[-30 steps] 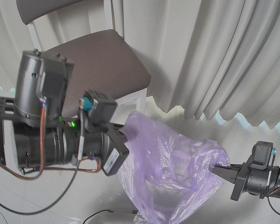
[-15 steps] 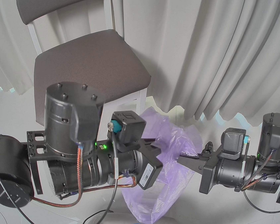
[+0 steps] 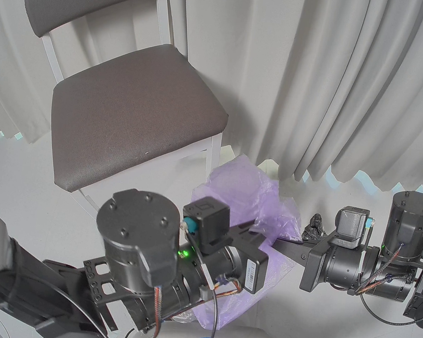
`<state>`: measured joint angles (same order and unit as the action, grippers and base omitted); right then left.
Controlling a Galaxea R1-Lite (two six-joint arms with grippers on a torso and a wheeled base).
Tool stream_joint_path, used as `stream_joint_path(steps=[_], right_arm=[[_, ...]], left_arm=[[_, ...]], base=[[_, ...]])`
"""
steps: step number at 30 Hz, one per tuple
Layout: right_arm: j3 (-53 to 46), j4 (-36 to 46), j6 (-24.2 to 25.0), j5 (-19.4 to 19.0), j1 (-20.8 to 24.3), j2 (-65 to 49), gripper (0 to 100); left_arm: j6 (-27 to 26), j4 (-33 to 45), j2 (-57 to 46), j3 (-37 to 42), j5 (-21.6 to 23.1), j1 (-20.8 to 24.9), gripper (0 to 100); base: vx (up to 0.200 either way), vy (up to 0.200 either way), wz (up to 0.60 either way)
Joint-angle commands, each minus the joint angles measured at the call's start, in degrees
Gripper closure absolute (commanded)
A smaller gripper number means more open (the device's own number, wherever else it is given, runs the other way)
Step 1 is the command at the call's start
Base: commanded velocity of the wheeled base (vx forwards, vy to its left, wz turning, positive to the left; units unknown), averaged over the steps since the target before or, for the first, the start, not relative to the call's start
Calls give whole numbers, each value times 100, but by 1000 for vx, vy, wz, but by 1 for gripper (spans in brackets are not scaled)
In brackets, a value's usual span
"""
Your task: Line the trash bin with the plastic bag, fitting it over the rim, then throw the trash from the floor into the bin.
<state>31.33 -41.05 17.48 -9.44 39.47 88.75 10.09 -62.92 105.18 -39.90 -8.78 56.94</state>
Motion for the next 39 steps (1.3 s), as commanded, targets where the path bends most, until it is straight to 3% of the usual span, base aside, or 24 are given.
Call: stream_joint_path(steps=[1,16,22,35,39], right_arm=[[-30,-35,54,-41,-159,240,100],[49,-1186,62,-85,-731,1426,100],[242,-1195,71,-76,-801,1760,100],[1007,-1186,827,47,-994,2542,100],[1332,-1178,1064,276,-1144,2832,100]], left_arm=[[168,-265,451,255,-63,45,100],[748,-1830,1813,158,-151,-500,100],[784,-1838,1857,158,-142,-597,100],[915,-1786,2129,-97,-107,-957,100],[915,-1750,2173,-132,-98,-1062,100]], base=[[0,0,0],[0,0,0],[0,0,0],[0,0,0],[0,0,0]])
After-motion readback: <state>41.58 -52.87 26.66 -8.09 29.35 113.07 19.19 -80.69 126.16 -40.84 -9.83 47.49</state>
